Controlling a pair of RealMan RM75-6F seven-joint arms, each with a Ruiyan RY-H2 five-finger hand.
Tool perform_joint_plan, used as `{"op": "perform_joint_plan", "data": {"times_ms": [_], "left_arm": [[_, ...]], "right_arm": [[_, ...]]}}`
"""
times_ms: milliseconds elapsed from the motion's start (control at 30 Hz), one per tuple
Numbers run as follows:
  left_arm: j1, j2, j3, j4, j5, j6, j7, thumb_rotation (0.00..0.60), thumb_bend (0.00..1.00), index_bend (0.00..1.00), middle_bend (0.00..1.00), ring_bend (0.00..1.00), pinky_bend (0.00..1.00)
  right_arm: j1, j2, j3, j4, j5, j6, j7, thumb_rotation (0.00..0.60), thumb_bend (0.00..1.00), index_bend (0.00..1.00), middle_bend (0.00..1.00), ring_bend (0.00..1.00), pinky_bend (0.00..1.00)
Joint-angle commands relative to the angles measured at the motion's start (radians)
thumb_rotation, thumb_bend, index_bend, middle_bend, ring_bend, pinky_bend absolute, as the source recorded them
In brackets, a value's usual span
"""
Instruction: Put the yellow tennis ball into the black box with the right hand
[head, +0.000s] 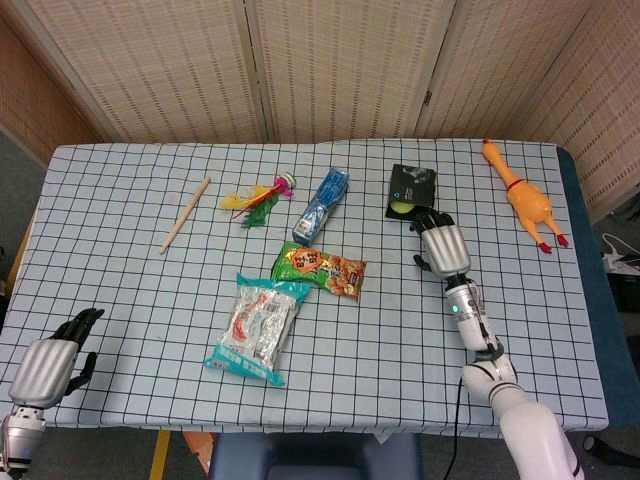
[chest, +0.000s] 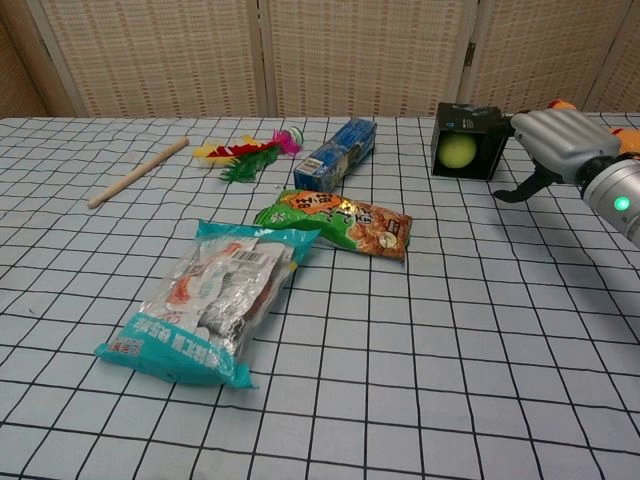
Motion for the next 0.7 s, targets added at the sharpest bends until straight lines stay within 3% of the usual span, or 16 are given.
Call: {"op": "perform_joint_plan", "data": {"times_ms": [33,200,267,467,533,700], "left_arm": [[0.003,0.006,0.005,-0.007,0.016,0.012,-0.005,0.600,0.55,0.13,0.12,0.24,0.62],[0.015,0.016,0.009,-0.022,0.044,0.047,-0.005,0.600,0.55,0.13,0.12,0.24,0.62],[0.019,0.019,0.011,-0.029,0.056,0.060,-0.003,0.600,0.55,0.13,0.12,0.24,0.62],[0.030,0.029,0.015,-0.040,0.093,0.098,0.001,0.600,0.55,0.13,0.12,0.24,0.62],[0.033,0.032,0.015,-0.043,0.098,0.107,-0.001,0.600,0.55,0.13,0.13,0.24,0.62],[0.039,0.039,0.015,-0.052,0.099,0.114,-0.005,0.600,0.55,0.13,0.13,0.24,0.62]], "right_arm": [[-0.156,0.183,-0.002,-0.370,0.009,0.189,-0.213,0.600,0.14,0.52,0.38,0.30,0.44],[-0.309,0.467,-0.013,-0.942,0.077,0.280,-0.511,0.600,0.14,0.52,0.38,0.30,0.44],[-0.349,0.534,-0.019,-1.064,0.092,0.310,-0.555,0.600,0.14,0.52,0.38,0.30,0.44],[-0.462,0.663,-0.073,-1.262,0.089,0.404,-0.634,0.600,0.13,0.48,0.38,0.27,0.41],[-0.487,0.689,-0.094,-1.290,0.085,0.415,-0.659,0.600,0.13,0.41,0.35,0.21,0.34],[-0.523,0.740,-0.130,-1.342,0.099,0.392,-0.680,0.600,0.13,0.19,0.17,0.05,0.19]]}}
